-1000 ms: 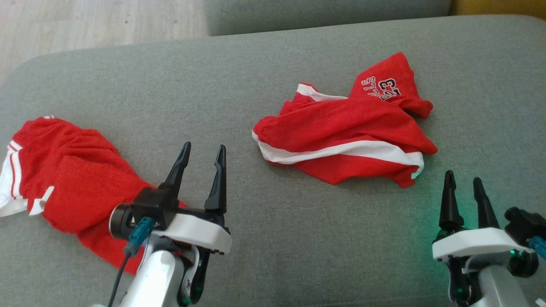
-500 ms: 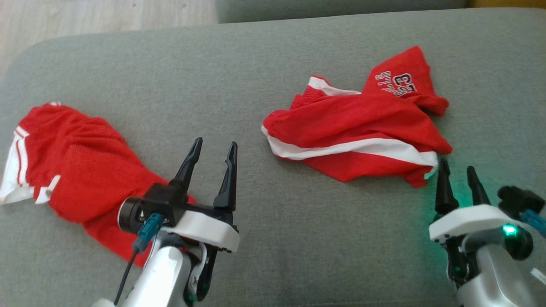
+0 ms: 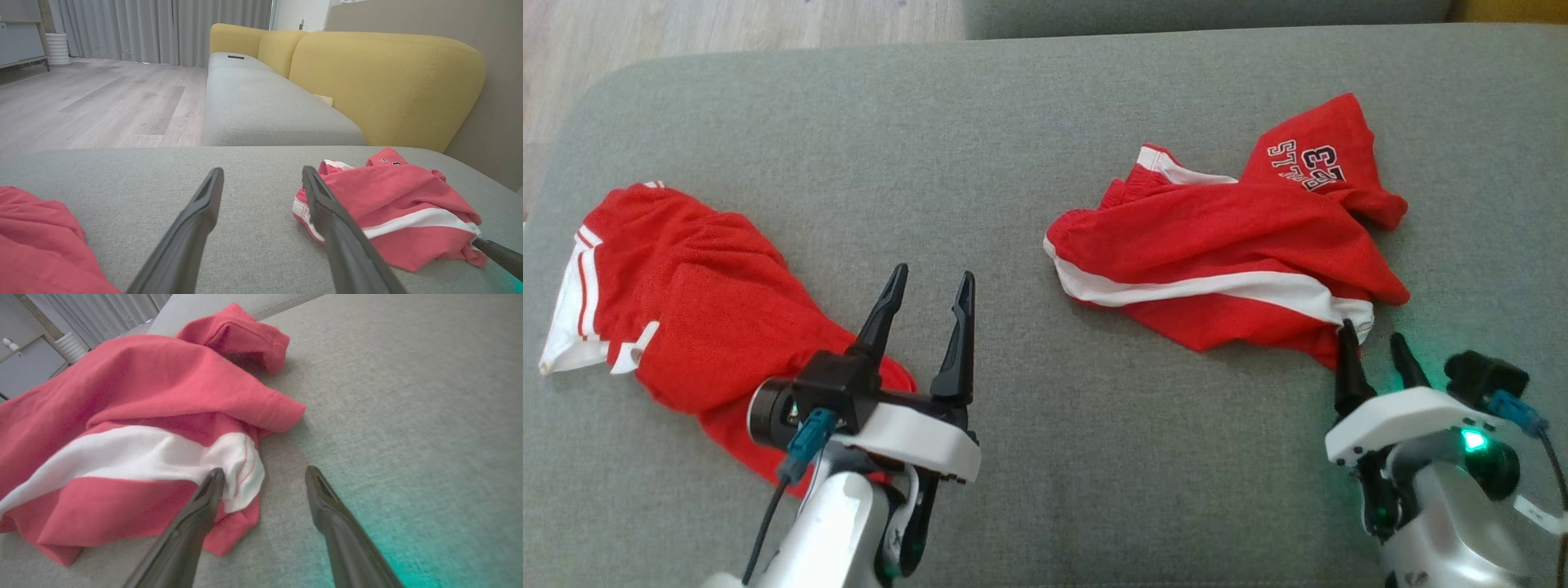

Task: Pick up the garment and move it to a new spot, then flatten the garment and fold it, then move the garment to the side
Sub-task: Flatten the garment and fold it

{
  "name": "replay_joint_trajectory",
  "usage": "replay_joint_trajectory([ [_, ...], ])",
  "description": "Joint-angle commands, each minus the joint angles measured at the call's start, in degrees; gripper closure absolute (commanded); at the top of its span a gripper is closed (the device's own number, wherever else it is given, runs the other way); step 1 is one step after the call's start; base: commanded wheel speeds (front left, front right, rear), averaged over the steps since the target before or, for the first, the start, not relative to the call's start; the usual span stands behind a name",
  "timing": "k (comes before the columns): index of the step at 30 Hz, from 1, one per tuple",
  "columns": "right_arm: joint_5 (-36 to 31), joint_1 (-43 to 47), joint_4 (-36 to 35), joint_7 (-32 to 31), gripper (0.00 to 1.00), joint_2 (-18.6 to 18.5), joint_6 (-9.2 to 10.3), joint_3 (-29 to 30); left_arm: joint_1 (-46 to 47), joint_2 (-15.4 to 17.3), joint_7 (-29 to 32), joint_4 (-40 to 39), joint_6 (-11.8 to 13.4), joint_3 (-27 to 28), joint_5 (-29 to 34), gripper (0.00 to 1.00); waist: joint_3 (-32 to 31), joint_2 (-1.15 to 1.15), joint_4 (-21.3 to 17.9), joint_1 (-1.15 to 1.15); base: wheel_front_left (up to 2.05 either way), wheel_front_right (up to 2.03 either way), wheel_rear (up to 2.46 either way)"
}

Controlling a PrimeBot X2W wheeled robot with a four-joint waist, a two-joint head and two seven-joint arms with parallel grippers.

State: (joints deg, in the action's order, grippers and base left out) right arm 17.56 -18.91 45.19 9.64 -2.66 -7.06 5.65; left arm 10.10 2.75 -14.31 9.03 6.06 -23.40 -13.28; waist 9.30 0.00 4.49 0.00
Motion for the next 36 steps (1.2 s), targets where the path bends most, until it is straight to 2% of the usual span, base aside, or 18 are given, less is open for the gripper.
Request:
replay_joint_trajectory([
  [1, 0.2, -2.3, -0.8, 1.0, 0.11, -0.2, -0.43, -2.3, 2.3, 0.1, -0.7, -1.8, 0.3, 1.6, -0.6, 0.0, -0.1, 0.0, -0.1, 0.0, 0.0, 0.0, 0.0],
  [2, 0.5, -2.5, -0.5, 1.2, 0.44, -0.2, -0.43, -2.7, 2.2, 0.1, -0.7, -1.8, 0.3, 1.6, -0.6, 0.0, -0.1, 0.0, -0.2, 0.0, 0.0, 0.0, 0.0],
  [3, 0.7, -2.6, -0.2, 1.5, 0.71, -0.2, -0.43, -3.0, 2.2, 0.1, -0.7, -1.8, 0.4, 1.6, -0.6, 0.0, -0.1, 0.0, -0.3, 0.0, 0.0, 0.0, 0.0],
  [4, 0.7, -2.6, -0.2, 1.5, 0.71, -0.2, -0.43, -3.0, 2.2, 0.1, -0.7, -1.8, 0.4, 1.6, -0.6, 0.0, -0.1, 0.0, -0.3, 0.0, 0.0, 0.0, 0.0],
  [5, 0.8, -2.8, 0.0, 1.7, 1.0, -0.2, -0.43, -3.2, 2.2, 0.1, -0.7, -1.7, 0.4, 1.6, -0.5, 0.0, -0.1, 0.0, -0.3, 0.0, 0.0, 0.0, 0.0],
  [11, 0.0, -3.1, 0.5, 3.2, 1.0, -0.2, -0.43, -3.1, 2.0, 0.1, -0.7, -1.6, 0.5, 2.0, -0.5, 0.0, -0.6, 0.0, -1.2, 0.0, 0.0, 0.0, 0.0],
  [17, -4.7, -0.8, -4.1, 4.4, 1.0, -0.2, -0.43, 1.4, 1.9, 0.1, -0.7, -1.4, 0.0, 3.1, 0.0, 0.0, -1.1, 0.0, -3.0, 0.0, 0.0, 0.0, 0.0],
  [22, -5.0, 1.8, -9.5, 2.8, 1.0, -0.2, -0.43, 3.3, 3.0, 0.1, -0.7, -0.3, -1.4, 2.0, 0.3, 0.0, -0.5, 0.0, -4.9, 0.0, 0.0, 0.0, 0.0],
  [25, -4.7, 2.7, -12.1, 1.2, 1.0, -0.2, -0.43, 3.8, 4.4, 0.1, -0.7, 1.3, -3.0, -0.2, 0.2, 0.0, 0.1, 0.0, -5.6, 0.0, 0.0, 0.0, 0.0],
  [32, -3.2, 3.8, -15.7, -1.4, 1.0, -0.2, -0.43, 2.6, 8.9, 0.1, -0.7, 10.9, -6.7, -6.8, -0.1, 0.0, 1.4, 0.0, -7.1, 0.0, 0.0, 0.0, 0.0],
  [36, -2.5, 4.0, -16.7, -2.0, 1.0, -0.2, -0.43, 1.7, 12.3, 0.1, -0.7, 19.4, -7.3, -10.2, 2.4, 0.0, 2.0, 0.0, -8.0, 0.0, 0.0, 0.0, 0.0],
])
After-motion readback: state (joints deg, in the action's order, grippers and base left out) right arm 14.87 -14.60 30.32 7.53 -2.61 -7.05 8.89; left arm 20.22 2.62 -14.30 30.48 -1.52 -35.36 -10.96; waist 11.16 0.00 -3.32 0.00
